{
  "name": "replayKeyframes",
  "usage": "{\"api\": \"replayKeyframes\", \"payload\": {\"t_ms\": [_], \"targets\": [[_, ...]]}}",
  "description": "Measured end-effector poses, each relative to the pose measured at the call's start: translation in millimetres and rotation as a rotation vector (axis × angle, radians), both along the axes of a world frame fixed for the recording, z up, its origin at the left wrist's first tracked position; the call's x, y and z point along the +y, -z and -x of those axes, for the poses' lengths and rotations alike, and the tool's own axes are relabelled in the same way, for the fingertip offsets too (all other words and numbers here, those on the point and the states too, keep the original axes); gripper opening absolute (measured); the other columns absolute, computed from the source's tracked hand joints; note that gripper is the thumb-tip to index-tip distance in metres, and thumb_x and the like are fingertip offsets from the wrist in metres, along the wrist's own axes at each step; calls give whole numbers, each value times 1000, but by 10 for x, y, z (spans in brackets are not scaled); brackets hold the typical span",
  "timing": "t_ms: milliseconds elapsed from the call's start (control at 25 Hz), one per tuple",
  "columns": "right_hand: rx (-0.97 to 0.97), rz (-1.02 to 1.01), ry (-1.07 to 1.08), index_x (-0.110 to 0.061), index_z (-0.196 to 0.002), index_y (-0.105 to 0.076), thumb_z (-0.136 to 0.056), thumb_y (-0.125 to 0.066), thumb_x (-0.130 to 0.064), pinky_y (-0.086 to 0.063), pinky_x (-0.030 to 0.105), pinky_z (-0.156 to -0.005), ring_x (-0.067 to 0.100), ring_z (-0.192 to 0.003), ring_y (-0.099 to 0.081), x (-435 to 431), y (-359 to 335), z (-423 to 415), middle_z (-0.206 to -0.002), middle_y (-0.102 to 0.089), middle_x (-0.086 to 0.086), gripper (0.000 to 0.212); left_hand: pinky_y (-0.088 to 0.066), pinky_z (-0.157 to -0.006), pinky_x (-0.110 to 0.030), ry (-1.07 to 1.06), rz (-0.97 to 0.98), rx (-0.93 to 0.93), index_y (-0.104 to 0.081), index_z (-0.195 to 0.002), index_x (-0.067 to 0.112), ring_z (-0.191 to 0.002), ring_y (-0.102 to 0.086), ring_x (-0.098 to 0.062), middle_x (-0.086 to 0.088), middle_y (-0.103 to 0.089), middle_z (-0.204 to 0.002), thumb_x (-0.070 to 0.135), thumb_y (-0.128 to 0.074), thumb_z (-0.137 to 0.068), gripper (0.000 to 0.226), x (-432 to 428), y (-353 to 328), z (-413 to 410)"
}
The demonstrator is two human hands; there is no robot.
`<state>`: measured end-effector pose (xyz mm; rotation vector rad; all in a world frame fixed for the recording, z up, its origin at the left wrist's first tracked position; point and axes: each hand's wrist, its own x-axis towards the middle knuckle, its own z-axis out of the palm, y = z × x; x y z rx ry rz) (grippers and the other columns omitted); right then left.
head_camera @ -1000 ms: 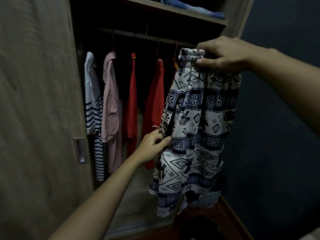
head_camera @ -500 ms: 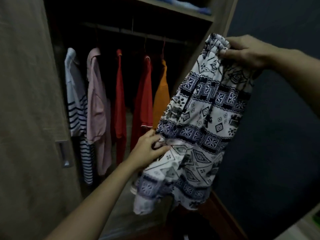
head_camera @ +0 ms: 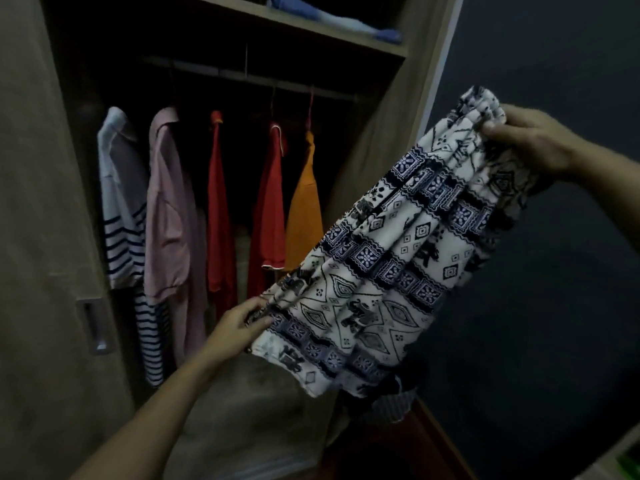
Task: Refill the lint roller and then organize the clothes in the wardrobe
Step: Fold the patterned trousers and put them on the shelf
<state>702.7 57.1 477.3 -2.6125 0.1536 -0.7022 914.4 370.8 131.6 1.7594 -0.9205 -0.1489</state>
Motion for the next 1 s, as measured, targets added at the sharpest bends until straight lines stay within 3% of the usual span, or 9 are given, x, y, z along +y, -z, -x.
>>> {"api": "replayKeyframes", "payload": {"t_ms": [120, 240, 320, 440, 560, 640, 720, 840, 1000], "targets": [[69, -241, 30, -29, -84, -57, -92, -44, -39, -44, 42, -82, 21, -77, -61, -242, 341, 95, -82, -64, -4, 18, -50, -81, -30, -101, 160, 269, -62, -109, 15, -93, -64, -19, -6, -70, -99, 22, -73, -79, 33, 175, -94, -264], [139, -465, 22, -12, -86, -58, -72, -57, -63, -52, 25, -55, 17, -60, -66, -342, 789, 200, -66, -69, 2, 53, -54, -75, -32, -169, 310, 457, -68, -97, 1, -85, -68, -28, -22, -70, -98, 24, -67, -82, 28, 384, -238, -391], [177, -611, 10, -5, -96, -59, -79, -53, -57, -51, 20, -46, 14, -56, -69, -400, 1087, 228, -74, -71, 6, 55, -57, -68, -29, -240, 416, 526, -67, -91, 1, -71, -70, -20, -14, -73, -86, 22, -55, -92, 24, 427, -408, -384], [186, -708, 64, -10, -104, -62, -80, -41, -68, -55, 26, -60, 19, -73, -70, -558, 1425, 147, -96, -68, 10, 66, -58, -62, -28, -303, 368, 533, -67, -84, 2, -64, -70, -17, -9, -74, -75, 27, -53, -92, 30, 467, -528, -427], [225, -693, 117, -9, -114, -56, -89, -30, -57, -45, 28, -77, 14, -85, -59, -601, 1597, 57, -106, -58, -2, 60, -59, -68, -31, -140, 177, 611, -71, -88, -2, -77, -70, -24, -21, -71, -95, 19, -61, -78, 25, 610, -564, -416], [222, -785, 92, -7, -109, -57, -89, -45, -50, -43, 29, -80, 16, -90, -58, -613, 1618, 52, -106, -59, 2, 49, -54, -70, -29, -81, 30, 609, -67, -100, -3, -83, -67, -22, -18, -71, -100, 13, -63, -76, 30, 754, -601, -469], [254, -883, 1, -7, -98, -61, -56, -78, -60, -52, 30, -72, 22, -85, -67, -676, 1638, 56, -96, -67, 11, 70, -48, -56, -18, -129, -42, 553, -65, -102, -1, -75, -61, -14, -11, -70, -92, 14, -64, -77, 30, 856, -671, -498], [300, -958, -83, -6, -92, -62, -21, -88, -58, -54, 34, -61, 23, -72, -69, -780, 1779, 7, -83, -70, 10, 92, -42, -51, -19, -207, 22, 507, -67, -93, 5, -68, -56, -10, -3, -67, -81, 19, -59, -85, 18, 851, -778, -555], [171, -1230, -168, -10, -89, -62, -43, -84, -35, -55, 31, -62, 17, -63, -69, -715, 1932, -118, -73, -71, 4, 57, -50, -49, -18, -232, 337, 560, -63, -80, 5, -48, -61, -13, 0, -65, -56, 25, -60, -86, 21, 763, -1000, -579]]}}
